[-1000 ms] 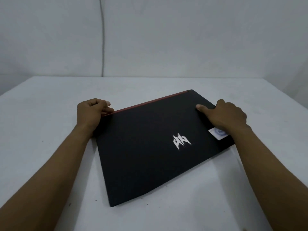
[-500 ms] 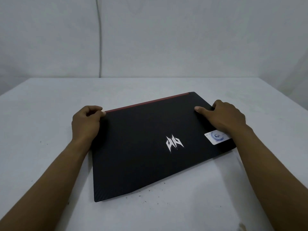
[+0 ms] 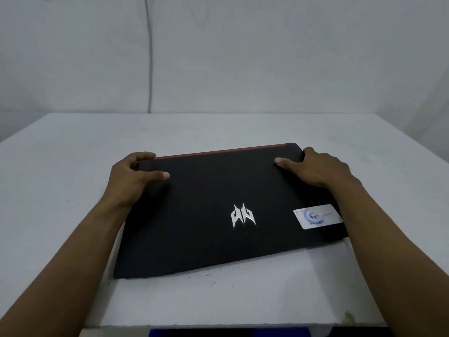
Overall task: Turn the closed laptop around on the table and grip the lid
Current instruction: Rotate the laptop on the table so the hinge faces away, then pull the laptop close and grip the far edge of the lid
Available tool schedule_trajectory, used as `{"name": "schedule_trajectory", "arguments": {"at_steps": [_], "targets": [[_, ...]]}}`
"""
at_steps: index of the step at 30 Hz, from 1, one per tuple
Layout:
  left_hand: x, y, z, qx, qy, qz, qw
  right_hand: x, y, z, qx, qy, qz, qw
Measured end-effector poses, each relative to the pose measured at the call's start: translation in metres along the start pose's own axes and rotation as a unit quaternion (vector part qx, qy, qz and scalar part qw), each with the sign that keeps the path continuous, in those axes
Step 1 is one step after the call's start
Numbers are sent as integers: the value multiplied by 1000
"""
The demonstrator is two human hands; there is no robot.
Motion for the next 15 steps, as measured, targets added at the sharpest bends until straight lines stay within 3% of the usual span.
{"name": "schedule_trajectory", "arguments": {"at_steps": [15], "targets": [[12, -9, 4, -46, 8, -84, 995, 56, 20, 14, -41, 14, -37, 998]]}}
Point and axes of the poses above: each hand's wrist, its own x-axis away from the middle knuckle, its own y-axis out of the palm, z = x × y, the point moved 9 cm from there along -x, towards the middle knuckle, and after that the axes turned 10 degrees about -z, right-handed, at the moved point
